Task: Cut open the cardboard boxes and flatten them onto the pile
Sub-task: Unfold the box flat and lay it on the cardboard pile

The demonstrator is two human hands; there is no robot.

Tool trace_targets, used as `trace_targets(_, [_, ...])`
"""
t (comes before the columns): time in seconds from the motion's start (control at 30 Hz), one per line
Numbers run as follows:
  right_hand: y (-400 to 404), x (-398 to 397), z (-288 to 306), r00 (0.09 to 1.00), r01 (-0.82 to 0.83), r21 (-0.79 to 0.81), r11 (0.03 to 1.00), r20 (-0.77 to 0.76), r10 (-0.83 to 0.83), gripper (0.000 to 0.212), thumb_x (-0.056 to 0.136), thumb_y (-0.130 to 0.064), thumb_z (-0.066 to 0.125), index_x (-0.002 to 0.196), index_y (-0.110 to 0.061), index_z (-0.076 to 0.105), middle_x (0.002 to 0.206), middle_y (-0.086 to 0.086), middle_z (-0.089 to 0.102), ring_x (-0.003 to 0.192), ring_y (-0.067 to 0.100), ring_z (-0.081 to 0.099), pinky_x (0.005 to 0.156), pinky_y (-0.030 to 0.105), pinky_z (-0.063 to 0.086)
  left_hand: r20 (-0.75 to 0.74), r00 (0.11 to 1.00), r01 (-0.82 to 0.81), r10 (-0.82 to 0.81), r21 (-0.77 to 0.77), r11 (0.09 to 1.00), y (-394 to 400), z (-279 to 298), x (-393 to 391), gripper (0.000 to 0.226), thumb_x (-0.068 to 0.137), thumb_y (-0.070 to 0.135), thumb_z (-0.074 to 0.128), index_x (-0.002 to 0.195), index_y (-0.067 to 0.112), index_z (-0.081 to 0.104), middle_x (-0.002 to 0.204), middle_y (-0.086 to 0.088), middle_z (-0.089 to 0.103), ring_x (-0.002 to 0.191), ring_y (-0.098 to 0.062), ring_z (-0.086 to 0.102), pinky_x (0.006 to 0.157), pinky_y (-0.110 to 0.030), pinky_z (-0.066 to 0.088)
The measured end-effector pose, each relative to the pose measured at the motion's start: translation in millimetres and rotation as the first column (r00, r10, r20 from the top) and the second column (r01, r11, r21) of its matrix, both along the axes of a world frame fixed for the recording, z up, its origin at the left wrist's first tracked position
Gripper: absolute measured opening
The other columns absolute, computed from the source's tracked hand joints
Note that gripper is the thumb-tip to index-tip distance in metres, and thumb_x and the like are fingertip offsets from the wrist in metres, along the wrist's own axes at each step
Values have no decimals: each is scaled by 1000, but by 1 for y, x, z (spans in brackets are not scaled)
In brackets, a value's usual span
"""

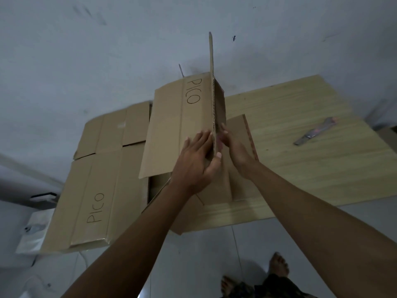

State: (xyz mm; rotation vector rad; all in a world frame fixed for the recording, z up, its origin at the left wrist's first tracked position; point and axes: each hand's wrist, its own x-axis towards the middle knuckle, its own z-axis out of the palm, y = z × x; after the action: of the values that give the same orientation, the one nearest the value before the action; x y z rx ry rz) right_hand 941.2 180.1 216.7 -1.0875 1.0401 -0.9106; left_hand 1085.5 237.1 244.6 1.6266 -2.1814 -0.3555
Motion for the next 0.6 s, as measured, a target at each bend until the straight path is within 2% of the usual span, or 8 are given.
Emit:
trace_targets(0.07, [-8,0,3,999,13,51,999,-38,-11,52,110,-36,27,139,-5,57,128,9,65,105,14,63,98,19,45,16,1000,18,-18,4,1000,-1,0,1,68,97,53,26,149,14,47,156,-4,44,148,-22,34,126,-49,11])
trace_targets(0.1, [-9,-1,3,998,33,60,998,-61,-30,55,110,-37,27,132,-1,62,123,16,67,103,21,65,90,20,47,25,999,20,-20,-1,1000,-3,0,1,68,98,54,25,150,15,45,157,-4,42,150,-21,30,125,-50,11])
trace_targets(0.17, [-9,-7,-2,979,194,87,977,-86,-187,54,108,-43,32,119,-6,69,117,13,70,109,25,64,82,24,48,41,999,17,-16,-13,1000,-7,-1,2,70,99,55,23,153,15,42,160,-4,38,153,-21,22,125,-52,12])
trace_targets(0.23, [-4,-25,-12,901,429,109,897,-120,-417,50,102,-51,41,108,-13,73,111,6,71,109,24,64,89,35,51,46,999,1,0,-15,1000,-11,-2,2,73,98,57,21,156,16,36,164,-4,31,155,-20,16,125,-54,11])
trace_targets(0.3, [5,-50,-20,821,565,122,816,-187,-540,44,98,-51,48,89,-15,72,99,5,71,100,26,65,87,38,52,33,999,-40,40,5,999,-17,-2,1,78,96,61,19,160,17,29,167,-4,23,156,-20,10,125,-53,7])
trace_targets(0.4, [24,-78,-23,890,443,326,835,-53,-452,41,96,-47,48,78,-16,69,72,4,68,73,25,66,64,28,53,57,994,-90,89,19,996,-27,-3,-5,87,92,67,18,160,13,26,168,-5,21,156,-21,10,125,-54,7])
trace_targets(0.47, [38,-86,-16,946,278,427,860,35,-323,37,98,-41,46,79,-16,65,59,0,63,53,15,59,48,18,43,92,990,-107,106,4,994,-31,-3,-11,91,89,71,19,158,12,29,167,-6,24,155,-24,14,123,-56,10])
trace_targets(0.6, [48,-90,-2,994,34,393,919,-107,9,45,95,-53,45,82,-18,71,69,-1,56,59,14,51,54,26,36,158,980,-124,120,15,992,-33,-3,-17,102,81,80,17,159,16,26,168,-4,20,156,-22,10,124,-54,8])
